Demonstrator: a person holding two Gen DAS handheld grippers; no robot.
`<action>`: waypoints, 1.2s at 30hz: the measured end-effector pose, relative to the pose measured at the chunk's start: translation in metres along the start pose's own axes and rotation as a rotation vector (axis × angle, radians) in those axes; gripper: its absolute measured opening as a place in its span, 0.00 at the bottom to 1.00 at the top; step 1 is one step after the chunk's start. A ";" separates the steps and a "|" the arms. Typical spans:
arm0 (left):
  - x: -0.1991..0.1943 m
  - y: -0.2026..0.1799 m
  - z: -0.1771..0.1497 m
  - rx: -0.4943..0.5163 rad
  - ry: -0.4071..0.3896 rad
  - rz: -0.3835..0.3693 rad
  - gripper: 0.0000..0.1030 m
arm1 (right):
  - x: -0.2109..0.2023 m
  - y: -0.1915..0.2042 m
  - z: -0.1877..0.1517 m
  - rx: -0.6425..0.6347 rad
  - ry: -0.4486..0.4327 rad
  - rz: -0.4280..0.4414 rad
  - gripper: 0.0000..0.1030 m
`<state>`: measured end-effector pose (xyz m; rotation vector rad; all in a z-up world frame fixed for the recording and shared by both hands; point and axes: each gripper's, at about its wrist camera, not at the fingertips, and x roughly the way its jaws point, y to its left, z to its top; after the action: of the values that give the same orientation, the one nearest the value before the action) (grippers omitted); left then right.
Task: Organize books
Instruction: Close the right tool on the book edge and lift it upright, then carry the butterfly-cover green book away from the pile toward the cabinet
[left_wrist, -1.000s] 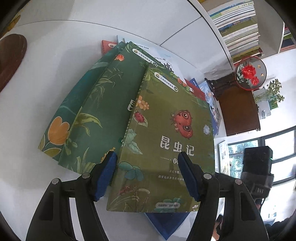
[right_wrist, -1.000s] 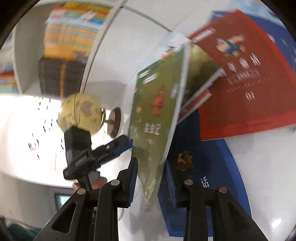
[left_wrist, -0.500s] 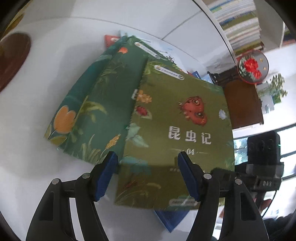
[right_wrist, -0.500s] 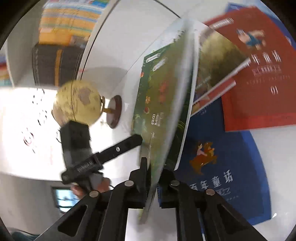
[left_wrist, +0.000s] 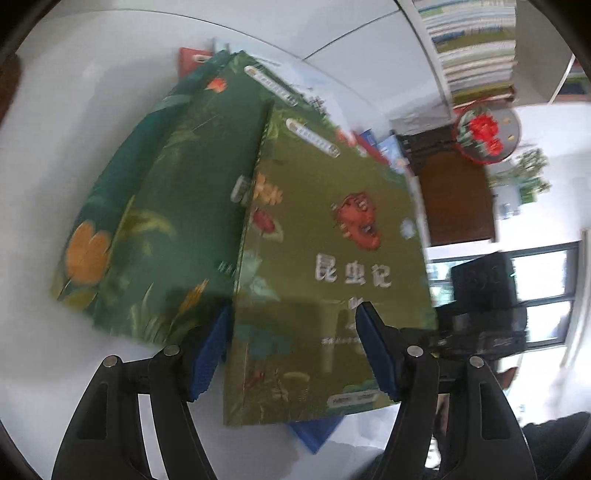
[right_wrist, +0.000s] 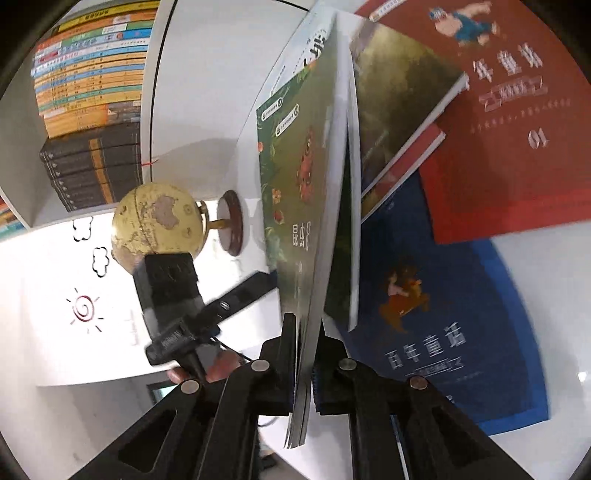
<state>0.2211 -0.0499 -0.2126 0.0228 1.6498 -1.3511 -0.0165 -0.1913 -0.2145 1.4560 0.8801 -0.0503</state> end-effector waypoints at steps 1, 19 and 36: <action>0.001 0.004 0.004 -0.020 0.000 -0.042 0.64 | -0.001 -0.002 0.003 0.000 -0.003 -0.008 0.07; 0.025 -0.020 0.011 0.013 -0.091 -0.092 0.43 | 0.000 0.003 0.021 -0.187 -0.070 -0.315 0.10; 0.015 -0.098 -0.024 0.330 -0.327 0.392 0.10 | 0.004 0.064 -0.030 -0.586 -0.251 -0.626 0.12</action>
<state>0.1432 -0.0772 -0.1518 0.2893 1.0710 -1.2314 0.0054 -0.1527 -0.1595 0.5819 1.0052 -0.4000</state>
